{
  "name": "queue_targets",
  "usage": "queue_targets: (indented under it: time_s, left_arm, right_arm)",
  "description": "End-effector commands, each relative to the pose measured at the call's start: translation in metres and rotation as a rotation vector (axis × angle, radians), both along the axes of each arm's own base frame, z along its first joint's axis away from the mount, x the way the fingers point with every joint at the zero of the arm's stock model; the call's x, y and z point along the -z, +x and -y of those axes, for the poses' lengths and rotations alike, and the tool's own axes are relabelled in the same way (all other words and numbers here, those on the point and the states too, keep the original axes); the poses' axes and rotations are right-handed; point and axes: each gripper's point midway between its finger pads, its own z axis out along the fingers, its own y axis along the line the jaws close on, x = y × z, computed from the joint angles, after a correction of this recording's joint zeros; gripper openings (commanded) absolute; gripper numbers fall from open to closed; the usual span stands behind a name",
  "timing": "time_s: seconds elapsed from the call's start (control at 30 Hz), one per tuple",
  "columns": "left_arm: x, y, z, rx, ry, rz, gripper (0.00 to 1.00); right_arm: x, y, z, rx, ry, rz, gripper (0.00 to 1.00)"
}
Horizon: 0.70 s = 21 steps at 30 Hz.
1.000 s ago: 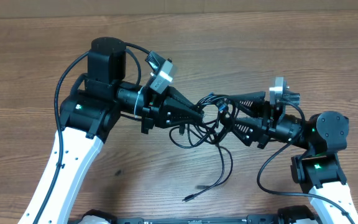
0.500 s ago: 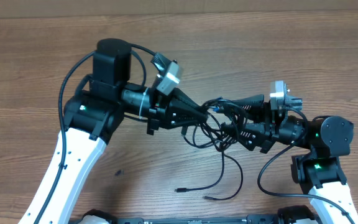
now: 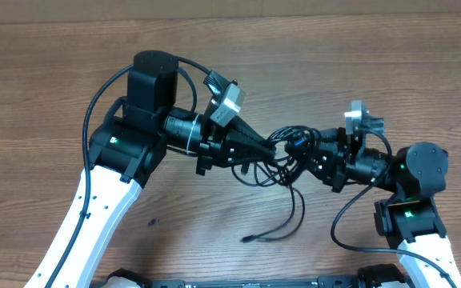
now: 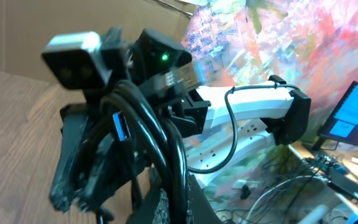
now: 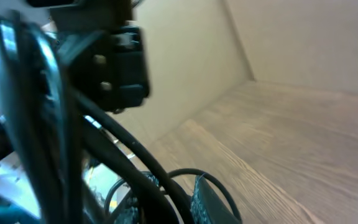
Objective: Untangle cables
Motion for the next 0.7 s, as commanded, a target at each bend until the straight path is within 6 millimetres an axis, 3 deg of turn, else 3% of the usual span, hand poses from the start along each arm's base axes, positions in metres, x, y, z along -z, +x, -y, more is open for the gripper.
queue_targets:
  time_s: [0.0, 0.37, 0.67]
  left_arm:
    - [-0.023, -0.016, -0.005, 0.075, -0.059, 0.049, 0.04]
    - [-0.037, -0.013, -0.004, 0.079, -0.08, 0.089, 0.04]
    - [-0.038, -0.013, -0.004, 0.077, -0.079, 0.088, 0.04]
  right_arm:
    - [0.003, 0.024, 0.011, 0.15, 0.005, -0.051, 0.18]
    - [0.04, 0.051, 0.032, 0.357, -0.036, -0.231, 0.18]
    - [0.046, 0.057, 0.038, 0.408, -0.046, -0.258, 0.18]
